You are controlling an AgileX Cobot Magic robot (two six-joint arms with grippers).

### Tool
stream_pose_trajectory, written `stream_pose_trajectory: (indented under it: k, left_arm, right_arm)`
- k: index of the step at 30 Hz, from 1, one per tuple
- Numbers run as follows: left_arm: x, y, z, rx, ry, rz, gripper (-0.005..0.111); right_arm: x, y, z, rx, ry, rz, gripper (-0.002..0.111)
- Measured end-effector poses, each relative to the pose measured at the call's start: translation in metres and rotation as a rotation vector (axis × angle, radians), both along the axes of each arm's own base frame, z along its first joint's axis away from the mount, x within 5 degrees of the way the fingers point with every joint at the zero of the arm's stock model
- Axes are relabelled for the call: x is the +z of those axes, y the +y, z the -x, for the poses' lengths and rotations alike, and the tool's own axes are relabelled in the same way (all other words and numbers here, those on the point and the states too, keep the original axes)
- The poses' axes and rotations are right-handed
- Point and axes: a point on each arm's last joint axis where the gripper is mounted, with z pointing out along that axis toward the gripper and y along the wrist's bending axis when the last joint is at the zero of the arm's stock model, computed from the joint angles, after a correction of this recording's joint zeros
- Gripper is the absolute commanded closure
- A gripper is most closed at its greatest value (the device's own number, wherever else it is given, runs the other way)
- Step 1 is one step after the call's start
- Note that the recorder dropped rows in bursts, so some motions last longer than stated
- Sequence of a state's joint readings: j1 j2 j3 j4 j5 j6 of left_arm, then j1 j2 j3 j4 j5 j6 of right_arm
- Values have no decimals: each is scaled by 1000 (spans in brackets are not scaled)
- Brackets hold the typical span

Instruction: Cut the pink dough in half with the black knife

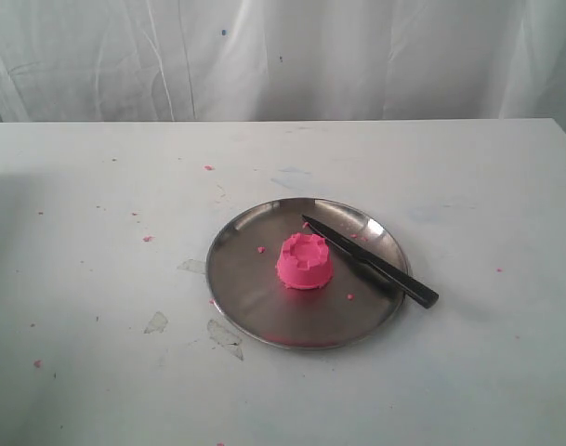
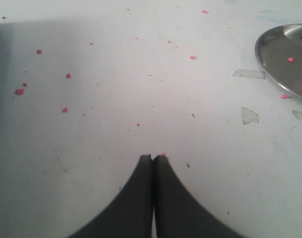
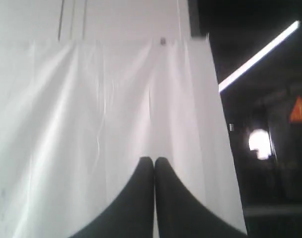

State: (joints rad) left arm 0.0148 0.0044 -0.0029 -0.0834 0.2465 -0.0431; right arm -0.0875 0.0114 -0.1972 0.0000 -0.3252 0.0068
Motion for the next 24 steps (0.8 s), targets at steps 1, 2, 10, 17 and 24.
stream_pose_trajectory:
  k: [1,2,10,17,24]
  left_arm:
    - [0,0,0,0,0,0,107]
    - [0,0,0,0,0,0,107]
    - [0,0,0,0,0,0,107]
    - [0,0,0,0,0,0,107]
    - [0,0,0,0,0,0,107]
  right_arm:
    - [-3,0,-5,0,92,-8,108]
    - [-7,-1,-11,1,202,-20,108]
    - [-32,-4,-50,49,661,-224,108]
    - [-38,4,-75,147,1018,-395,108]
    - [-48,28,-112,452,1317,-317,108]
